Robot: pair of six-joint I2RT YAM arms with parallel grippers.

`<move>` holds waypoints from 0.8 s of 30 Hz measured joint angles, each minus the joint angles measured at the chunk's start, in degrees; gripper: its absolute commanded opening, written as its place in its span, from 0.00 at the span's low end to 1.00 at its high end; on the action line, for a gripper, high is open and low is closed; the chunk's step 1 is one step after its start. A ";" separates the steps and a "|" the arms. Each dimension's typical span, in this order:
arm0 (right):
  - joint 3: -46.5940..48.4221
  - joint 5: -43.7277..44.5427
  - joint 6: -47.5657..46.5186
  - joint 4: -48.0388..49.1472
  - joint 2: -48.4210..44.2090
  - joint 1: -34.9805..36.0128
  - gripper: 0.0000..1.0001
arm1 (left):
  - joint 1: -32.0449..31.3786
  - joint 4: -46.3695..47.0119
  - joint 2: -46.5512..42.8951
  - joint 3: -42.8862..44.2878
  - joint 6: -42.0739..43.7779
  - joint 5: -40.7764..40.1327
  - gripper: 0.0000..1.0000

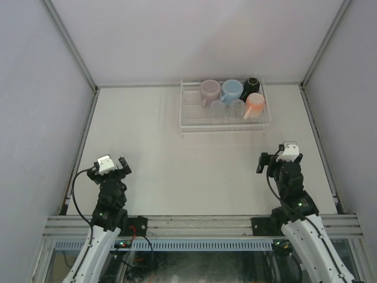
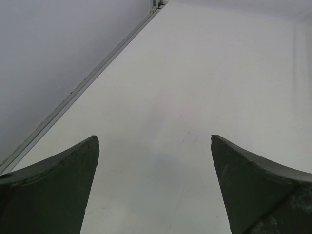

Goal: Load the cups into the dish rack

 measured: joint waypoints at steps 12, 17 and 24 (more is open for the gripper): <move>-14.73 -8.76 -4.94 8.52 -16.35 -9.57 1.00 | 0.00 0.02 0.00 0.00 0.02 0.04 1.00; -16.74 -9.90 -5.35 13.09 -18.58 -9.66 1.00 | 0.00 0.02 0.00 0.00 0.02 0.07 1.00; -17.31 -10.51 -5.27 14.38 -18.58 -11.56 1.00 | 0.00 0.02 0.00 0.00 0.02 0.07 1.00</move>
